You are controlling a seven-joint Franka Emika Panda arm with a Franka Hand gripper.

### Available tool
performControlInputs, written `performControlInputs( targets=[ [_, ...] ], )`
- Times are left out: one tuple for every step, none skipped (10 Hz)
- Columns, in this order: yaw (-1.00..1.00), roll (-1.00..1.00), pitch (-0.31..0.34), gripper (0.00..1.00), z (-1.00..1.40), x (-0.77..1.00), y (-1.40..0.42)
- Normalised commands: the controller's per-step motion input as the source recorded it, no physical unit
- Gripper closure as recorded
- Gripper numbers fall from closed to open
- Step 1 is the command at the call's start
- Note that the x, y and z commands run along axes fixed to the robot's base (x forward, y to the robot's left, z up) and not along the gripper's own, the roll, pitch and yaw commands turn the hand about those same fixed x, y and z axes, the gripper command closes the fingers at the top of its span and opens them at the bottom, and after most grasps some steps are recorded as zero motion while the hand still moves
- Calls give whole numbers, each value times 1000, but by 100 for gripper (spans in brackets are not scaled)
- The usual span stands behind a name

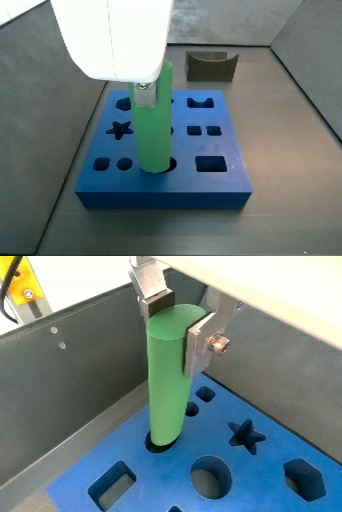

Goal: Pick up the oval object. Move up. Place the oval object on the fixture. Regrasp the oval object. Move to above the board. Insert the oval object.
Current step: Insert the oval object.

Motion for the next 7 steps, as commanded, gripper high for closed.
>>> performControlInputs(
  targets=[
    [0,0,31,100,-291,409,-9],
    [0,0,50,100,-251,369,0],
    [29,0,27,100,-157,80,80],
    [151,0,17,100,-123,0,91],
    [131,4,0,100,-257,-23,14],
    [71,69,0,100,-709,-71,0],
    [40,120,0,100,-866,-100,-60]
  ],
)
